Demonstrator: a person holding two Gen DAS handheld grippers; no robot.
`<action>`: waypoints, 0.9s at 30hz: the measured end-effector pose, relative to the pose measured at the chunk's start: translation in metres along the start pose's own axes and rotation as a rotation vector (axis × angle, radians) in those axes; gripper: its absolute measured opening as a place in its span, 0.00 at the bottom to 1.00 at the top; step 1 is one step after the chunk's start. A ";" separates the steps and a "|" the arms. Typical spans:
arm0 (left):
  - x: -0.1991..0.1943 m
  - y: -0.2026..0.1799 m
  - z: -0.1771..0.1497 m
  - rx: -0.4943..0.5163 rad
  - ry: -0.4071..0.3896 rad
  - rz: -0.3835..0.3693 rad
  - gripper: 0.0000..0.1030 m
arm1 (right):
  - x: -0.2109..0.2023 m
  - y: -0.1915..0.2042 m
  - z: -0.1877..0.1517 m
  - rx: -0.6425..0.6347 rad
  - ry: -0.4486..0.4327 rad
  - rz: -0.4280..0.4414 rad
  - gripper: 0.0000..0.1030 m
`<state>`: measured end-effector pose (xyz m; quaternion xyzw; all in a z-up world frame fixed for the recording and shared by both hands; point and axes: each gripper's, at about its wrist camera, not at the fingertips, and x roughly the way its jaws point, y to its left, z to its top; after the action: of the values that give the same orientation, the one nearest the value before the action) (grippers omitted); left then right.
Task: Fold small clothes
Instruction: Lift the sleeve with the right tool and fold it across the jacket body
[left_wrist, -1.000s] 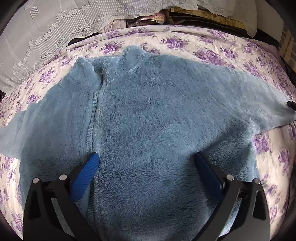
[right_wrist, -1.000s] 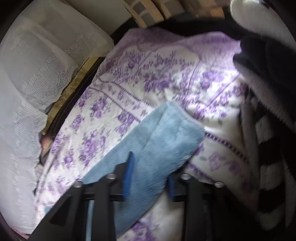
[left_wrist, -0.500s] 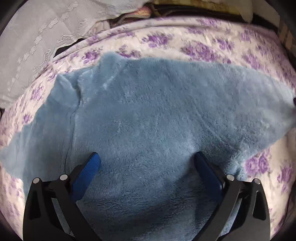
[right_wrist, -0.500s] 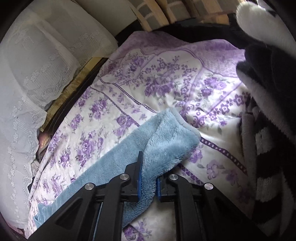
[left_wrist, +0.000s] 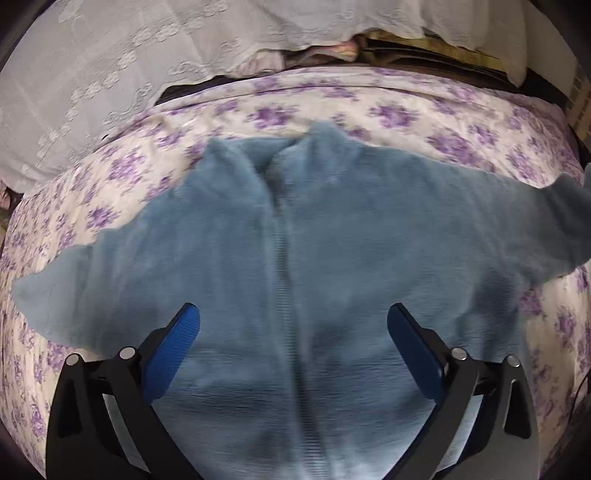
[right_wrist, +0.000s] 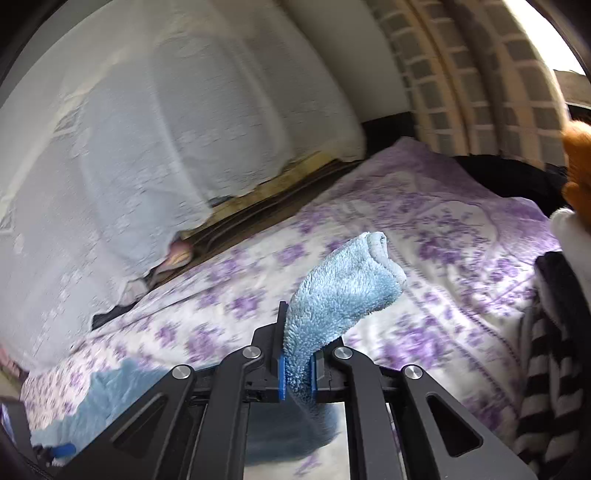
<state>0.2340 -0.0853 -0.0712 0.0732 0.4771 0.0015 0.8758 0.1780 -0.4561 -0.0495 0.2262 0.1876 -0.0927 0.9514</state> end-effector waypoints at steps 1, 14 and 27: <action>0.001 0.011 0.000 -0.016 0.004 0.001 0.96 | -0.001 0.007 -0.001 -0.015 0.004 0.014 0.09; 0.024 0.122 -0.043 -0.250 0.046 -0.061 0.96 | 0.000 0.119 -0.019 -0.135 0.067 0.104 0.09; 0.028 0.127 -0.041 -0.274 0.053 -0.104 0.96 | -0.012 0.219 -0.047 -0.290 0.103 0.203 0.09</action>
<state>0.2233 0.0471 -0.1005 -0.0717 0.4983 0.0231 0.8637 0.2094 -0.2401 0.0033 0.1088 0.2236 0.0436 0.9676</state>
